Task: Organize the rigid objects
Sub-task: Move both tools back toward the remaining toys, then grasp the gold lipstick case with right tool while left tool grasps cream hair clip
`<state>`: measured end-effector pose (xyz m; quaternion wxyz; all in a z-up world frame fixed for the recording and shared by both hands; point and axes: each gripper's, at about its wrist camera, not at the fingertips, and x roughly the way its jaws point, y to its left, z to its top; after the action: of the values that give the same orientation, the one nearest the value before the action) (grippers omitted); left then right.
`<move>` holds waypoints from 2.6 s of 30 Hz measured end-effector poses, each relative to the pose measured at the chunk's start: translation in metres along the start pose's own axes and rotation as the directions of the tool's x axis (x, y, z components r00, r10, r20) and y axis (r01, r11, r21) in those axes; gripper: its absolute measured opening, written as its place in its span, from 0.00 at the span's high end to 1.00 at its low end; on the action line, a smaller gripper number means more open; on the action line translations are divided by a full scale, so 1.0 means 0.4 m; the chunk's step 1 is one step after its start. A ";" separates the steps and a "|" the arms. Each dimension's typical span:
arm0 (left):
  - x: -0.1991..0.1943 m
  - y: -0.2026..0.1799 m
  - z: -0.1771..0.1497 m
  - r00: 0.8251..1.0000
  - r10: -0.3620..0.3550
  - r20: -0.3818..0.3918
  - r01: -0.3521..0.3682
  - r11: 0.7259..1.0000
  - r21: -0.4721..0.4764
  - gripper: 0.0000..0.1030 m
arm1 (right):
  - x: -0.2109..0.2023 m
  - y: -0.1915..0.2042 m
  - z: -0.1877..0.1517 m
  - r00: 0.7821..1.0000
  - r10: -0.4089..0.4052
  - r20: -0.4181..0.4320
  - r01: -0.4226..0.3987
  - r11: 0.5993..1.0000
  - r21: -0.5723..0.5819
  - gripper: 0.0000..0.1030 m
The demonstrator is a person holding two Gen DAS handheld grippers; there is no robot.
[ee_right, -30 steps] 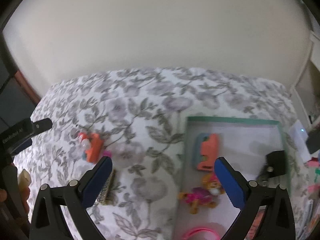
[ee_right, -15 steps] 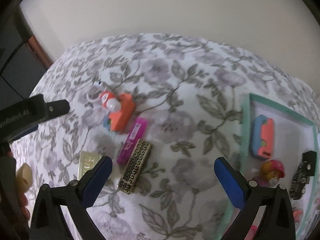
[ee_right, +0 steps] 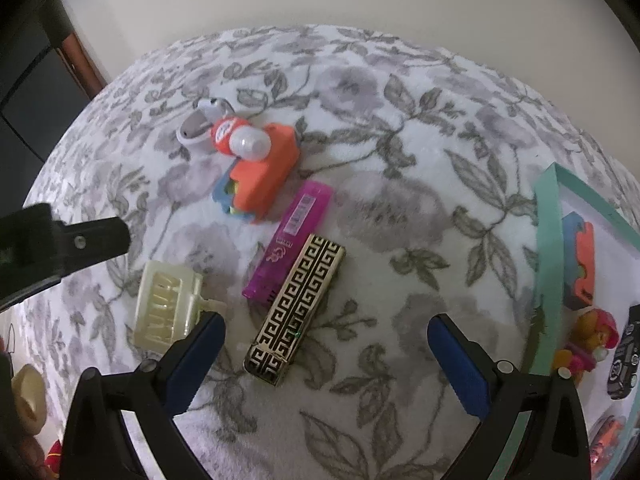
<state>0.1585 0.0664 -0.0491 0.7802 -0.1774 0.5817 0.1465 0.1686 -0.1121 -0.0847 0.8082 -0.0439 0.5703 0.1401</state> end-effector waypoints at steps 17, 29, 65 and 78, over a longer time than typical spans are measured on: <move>0.039 -0.051 -0.003 0.998 -0.034 -0.054 0.036 0.999 0.040 0.00 | 0.034 0.020 -0.013 0.998 -0.058 0.026 0.059 0.997 -0.041 0.02; 0.066 -0.134 -0.014 0.995 -0.065 -0.082 0.073 0.992 0.103 0.00 | 0.023 -0.012 -0.008 0.998 -0.046 0.045 0.047 0.999 -0.023 0.10; 0.186 -0.244 -0.089 0.990 -0.008 -0.138 0.039 0.973 0.226 0.01 | -0.004 -0.144 -0.001 0.998 -0.026 0.058 0.019 0.994 0.111 0.60; 0.199 -0.283 -0.102 0.995 0.045 -0.088 -0.017 0.955 0.297 0.13 | 0.001 -0.126 -0.002 0.996 -0.061 0.060 0.056 0.996 0.073 0.60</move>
<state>0.1951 -0.0513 -0.1241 0.7676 -0.0560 0.6356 0.0613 0.1817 -0.1606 -0.0899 0.8303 -0.0273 0.5481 0.0971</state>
